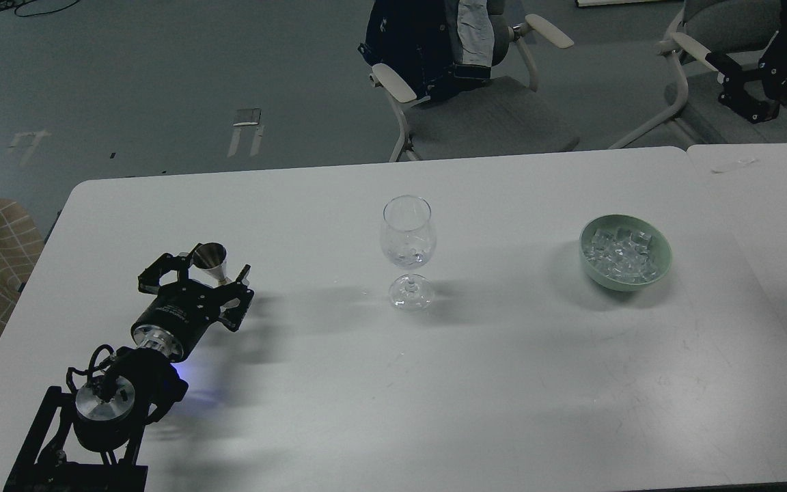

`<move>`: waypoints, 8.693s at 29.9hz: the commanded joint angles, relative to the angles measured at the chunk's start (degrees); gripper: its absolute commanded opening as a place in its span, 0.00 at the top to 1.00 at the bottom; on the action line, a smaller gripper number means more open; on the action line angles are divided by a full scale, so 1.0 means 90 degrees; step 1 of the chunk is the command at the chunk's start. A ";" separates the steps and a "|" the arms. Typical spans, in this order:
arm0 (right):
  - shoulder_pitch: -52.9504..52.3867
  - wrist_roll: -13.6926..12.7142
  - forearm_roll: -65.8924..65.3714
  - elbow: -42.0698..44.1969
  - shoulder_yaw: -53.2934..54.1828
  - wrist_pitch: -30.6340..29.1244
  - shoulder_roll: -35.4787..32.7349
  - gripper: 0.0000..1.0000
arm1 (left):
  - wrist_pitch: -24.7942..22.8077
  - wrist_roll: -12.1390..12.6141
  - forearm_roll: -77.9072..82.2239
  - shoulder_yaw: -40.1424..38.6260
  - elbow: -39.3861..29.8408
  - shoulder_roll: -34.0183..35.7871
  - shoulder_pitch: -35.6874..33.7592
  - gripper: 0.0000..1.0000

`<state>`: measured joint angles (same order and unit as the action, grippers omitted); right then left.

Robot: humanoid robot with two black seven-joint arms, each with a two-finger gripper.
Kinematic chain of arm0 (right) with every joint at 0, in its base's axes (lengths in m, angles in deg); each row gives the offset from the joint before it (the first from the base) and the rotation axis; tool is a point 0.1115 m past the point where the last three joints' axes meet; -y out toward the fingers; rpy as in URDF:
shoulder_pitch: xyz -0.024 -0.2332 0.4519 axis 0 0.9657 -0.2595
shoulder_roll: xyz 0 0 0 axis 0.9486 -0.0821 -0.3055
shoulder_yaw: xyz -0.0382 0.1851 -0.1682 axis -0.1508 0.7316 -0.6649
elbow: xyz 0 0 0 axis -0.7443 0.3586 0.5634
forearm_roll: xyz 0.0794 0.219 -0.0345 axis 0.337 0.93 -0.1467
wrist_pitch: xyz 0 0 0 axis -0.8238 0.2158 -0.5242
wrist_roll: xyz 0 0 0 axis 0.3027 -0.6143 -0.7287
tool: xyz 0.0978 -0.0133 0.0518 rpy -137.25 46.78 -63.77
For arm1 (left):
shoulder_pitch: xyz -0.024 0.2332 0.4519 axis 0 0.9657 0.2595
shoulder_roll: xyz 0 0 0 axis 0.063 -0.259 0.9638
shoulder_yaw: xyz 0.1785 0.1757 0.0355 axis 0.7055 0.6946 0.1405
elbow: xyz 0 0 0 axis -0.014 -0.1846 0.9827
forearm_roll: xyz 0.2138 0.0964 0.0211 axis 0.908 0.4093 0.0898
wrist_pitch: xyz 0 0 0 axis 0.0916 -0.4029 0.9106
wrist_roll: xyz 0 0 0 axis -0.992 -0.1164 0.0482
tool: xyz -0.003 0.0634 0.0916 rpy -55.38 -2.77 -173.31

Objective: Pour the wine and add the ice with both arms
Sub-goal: 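Lower the jigger back onto the table with the left gripper, then open the left gripper and withdraw it from the jigger, then move the right gripper into the pale green ice bowl, then grasp ice cubes in the bowl with the right gripper, then lift the ice with the right gripper and carry it over the glass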

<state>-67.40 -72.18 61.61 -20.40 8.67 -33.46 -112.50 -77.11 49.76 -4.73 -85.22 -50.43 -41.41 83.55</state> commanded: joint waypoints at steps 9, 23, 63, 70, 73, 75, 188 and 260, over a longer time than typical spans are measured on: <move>0.0000 0.0000 0.0000 -0.0006 0.0000 0.0000 -0.0010 0.00 | -0.0269 0.0096 -0.0026 -0.0200 -0.0103 0.0176 0.0306 0.02; 0.0049 0.0000 0.0000 -0.0016 0.0000 -0.0010 -0.0039 0.00 | -0.1275 0.0761 -0.0455 -0.0972 -0.0347 0.0596 0.1418 0.02; 0.1474 0.0196 -0.9775 -0.1511 -0.0039 0.1123 -0.1006 0.00 | -0.2232 -0.1056 0.3558 -0.0659 0.0288 0.1876 -0.2136 0.02; 0.1329 0.0196 -1.0193 -0.1334 -0.0380 0.0129 -0.0830 0.00 | -0.2242 -0.1065 0.3568 -0.0611 0.0288 0.1661 -0.2146 0.02; 0.1279 0.0196 -1.0468 -0.1334 -0.0526 -0.0087 -0.0733 0.00 | -0.2252 -0.1075 0.3568 -0.0591 0.0268 0.1583 -0.2146 0.02; 0.1240 0.0205 -1.0468 -0.1334 -0.0624 -0.0156 -0.0703 0.00 | -0.2262 -0.1095 0.3568 -0.0591 0.0258 0.1553 -0.2146 0.02; -0.0723 0.0088 -1.0351 0.1410 -0.3281 -0.0918 0.1943 0.35 | -0.2320 -0.1329 0.3558 -0.0610 0.0132 0.1485 -0.2048 0.02; -0.4688 0.0147 -0.9443 -0.1393 -0.3144 -0.1754 0.2265 0.66 | -0.2252 -0.1271 0.3568 -0.0386 0.0102 0.1573 -0.2068 0.02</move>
<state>-109.92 -70.87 -23.35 -33.36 -18.89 -49.25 -94.18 -97.39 38.32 27.48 -88.70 -49.43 -27.25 64.72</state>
